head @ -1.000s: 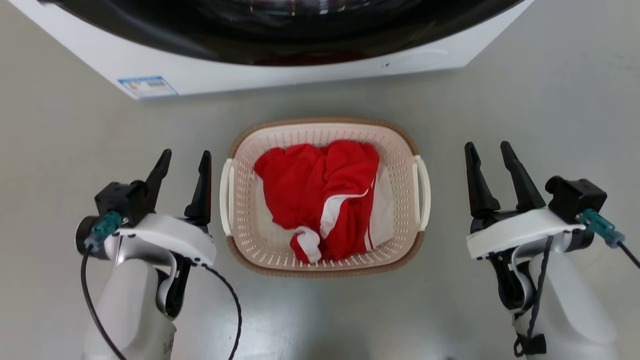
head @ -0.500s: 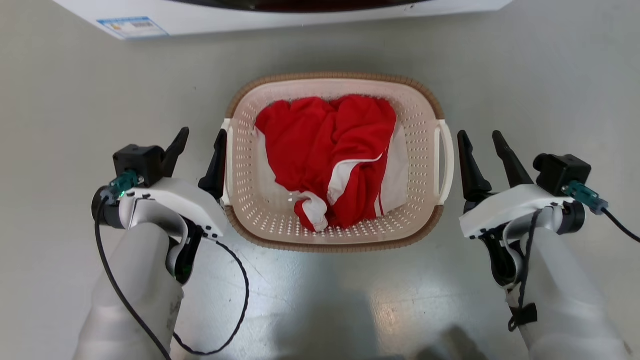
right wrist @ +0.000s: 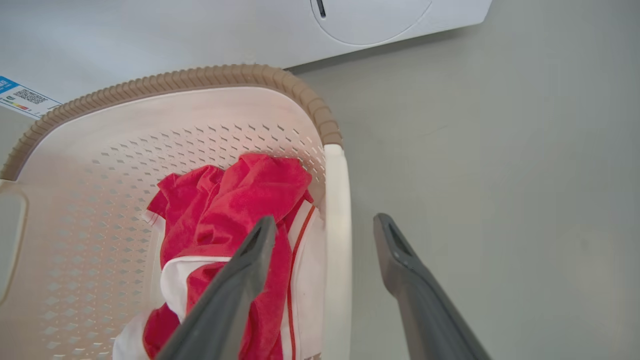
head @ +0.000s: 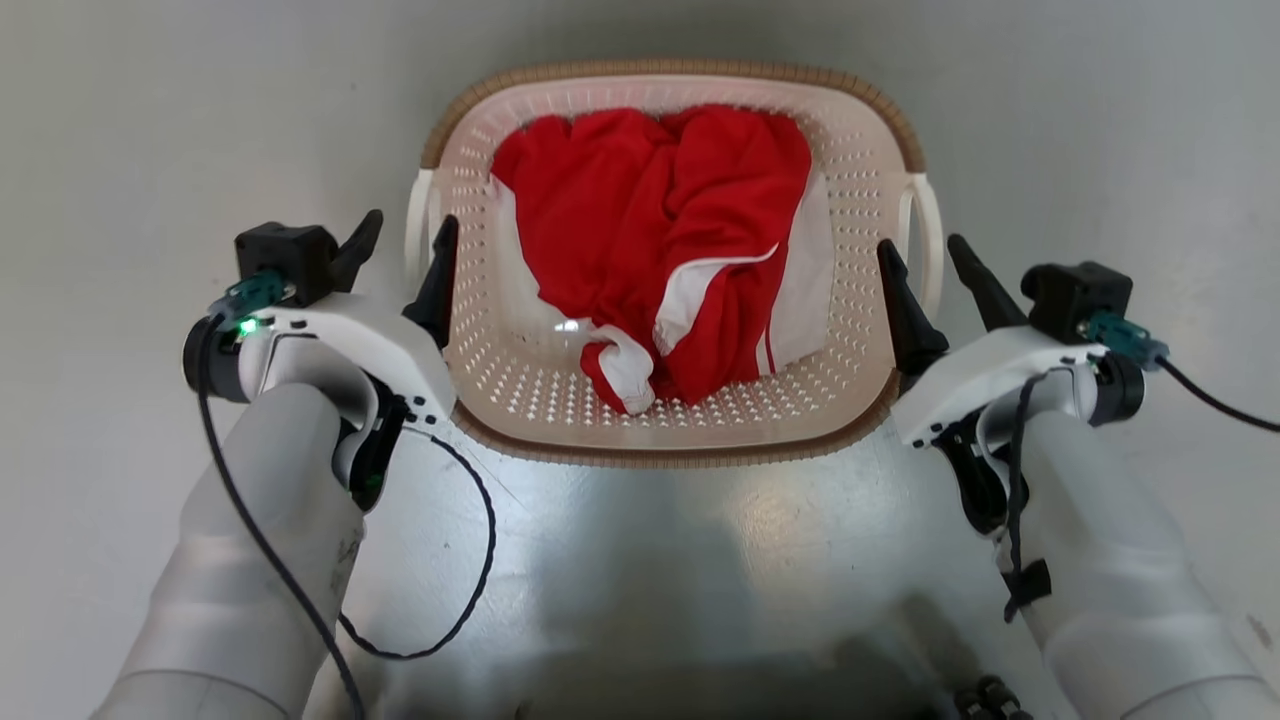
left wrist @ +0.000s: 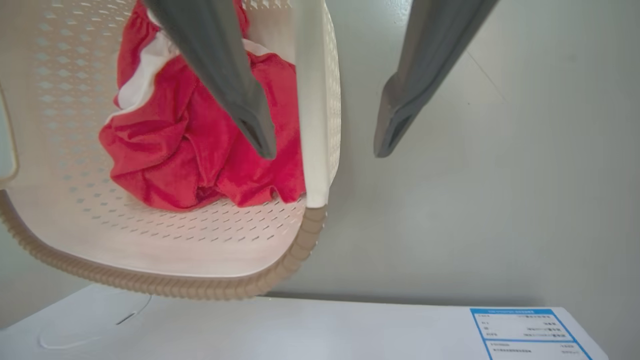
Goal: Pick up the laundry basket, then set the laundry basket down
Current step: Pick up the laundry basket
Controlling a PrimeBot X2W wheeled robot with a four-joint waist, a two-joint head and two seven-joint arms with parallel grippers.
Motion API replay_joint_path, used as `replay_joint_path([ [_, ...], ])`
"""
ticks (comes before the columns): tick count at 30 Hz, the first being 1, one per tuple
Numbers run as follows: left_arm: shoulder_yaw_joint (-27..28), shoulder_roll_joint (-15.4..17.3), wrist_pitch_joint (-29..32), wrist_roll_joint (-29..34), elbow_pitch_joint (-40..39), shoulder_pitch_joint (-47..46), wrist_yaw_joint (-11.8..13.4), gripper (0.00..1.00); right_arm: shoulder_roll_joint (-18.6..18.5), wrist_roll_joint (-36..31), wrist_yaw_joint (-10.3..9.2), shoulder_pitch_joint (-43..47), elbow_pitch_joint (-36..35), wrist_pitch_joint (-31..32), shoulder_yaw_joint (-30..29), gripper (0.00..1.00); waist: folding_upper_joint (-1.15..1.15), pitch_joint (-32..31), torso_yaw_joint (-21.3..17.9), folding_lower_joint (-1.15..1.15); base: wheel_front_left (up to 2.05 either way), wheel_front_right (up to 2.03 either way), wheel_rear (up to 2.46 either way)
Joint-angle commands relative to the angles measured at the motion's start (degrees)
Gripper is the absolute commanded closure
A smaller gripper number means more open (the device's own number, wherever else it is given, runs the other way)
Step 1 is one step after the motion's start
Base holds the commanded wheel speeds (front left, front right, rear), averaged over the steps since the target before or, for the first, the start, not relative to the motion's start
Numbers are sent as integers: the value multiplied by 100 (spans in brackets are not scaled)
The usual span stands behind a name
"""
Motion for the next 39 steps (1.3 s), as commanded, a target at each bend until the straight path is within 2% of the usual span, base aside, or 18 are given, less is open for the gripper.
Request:
replay_joint_path([
  [1, -3, 155, -35, -120, 55, -38, -34, 0, 99, -19, 1, 77, 5, -62, 154, 0, 0, 136, 1, 0, 0, 0, 0],
  [6, -362, 130, -35, -382, 421, -296, -34, 0, 110, -3, 1, -115, 172, -62, 255, 0, 0, 317, 14, 0, 0, 0, 0],
  [14, -672, 148, -35, -645, 570, -503, -34, 0, 115, 115, 1, -354, 475, -62, 500, 0, 0, 454, 80, 0, 0, 0, 0],
  [15, -716, 148, -35, -680, 591, -519, -34, 2, 115, 140, 1, -380, 501, -62, 530, 22, 0, 463, 87, 0, 0, 0, 0],
  [16, -756, 150, -35, -715, 609, -534, -34, 11, 115, 163, 1, -402, 535, -62, 561, 44, 0, 466, 92, 0, 0, 0, 0],
  [17, -794, 152, -35, -749, 626, -546, -34, 24, 116, 181, 1, -423, 585, -62, 589, 52, 0, 465, 96, 0, 0, 0, 0],
  [18, -834, 152, -35, -787, 644, -553, -34, 43, 116, 198, 1, -444, 644, -62, 604, 55, 0, 462, 99, 0, 0, 0, 0],
  [19, -872, 153, -35, -825, 659, -558, -34, 55, 116, 211, 1, -466, 703, -62, 605, 56, 0, 457, 102, 0, 0, 0, 0],
  [20, -911, 155, -35, -861, 672, -564, -34, 69, 116, 225, 1, -486, 750, -62, 604, 60, 0, 452, 106, 0, 0, 0, 0],
  [21, -950, 154, -35, -899, 682, -570, -34, 99, 116, 241, 1, -502, 789, -62, 606, 69, 0, 447, 111, 0, 0, 0, 0],
  [22, -989, 155, -35, -937, 689, -574, -34, 100, 116, 255, 1, -517, 821, -62, 610, 89, 0, 441, 115, 0, 0, 0, 0],
  [23, -1026, 158, -35, -972, 695, -579, -34, 100, 116, 265, 1, -528, 850, -62, 612, 100, 0, 434, 119, 0, 0, 0, 0],
  [31, -1271, 173, -35, -1212, 738, -529, -34, 100, 117, 288, 1, -528, 861, -62, 660, 100, 0, 234, 120, 0, 0, 0, 0],
  [39, -1523, 32, -35, -1507, 1009, -274, -34, 100, 117, 515, 1, -304, 1120, -62, 1027, 100, 0, -515, 92, 0, 0, 0, 0],
])
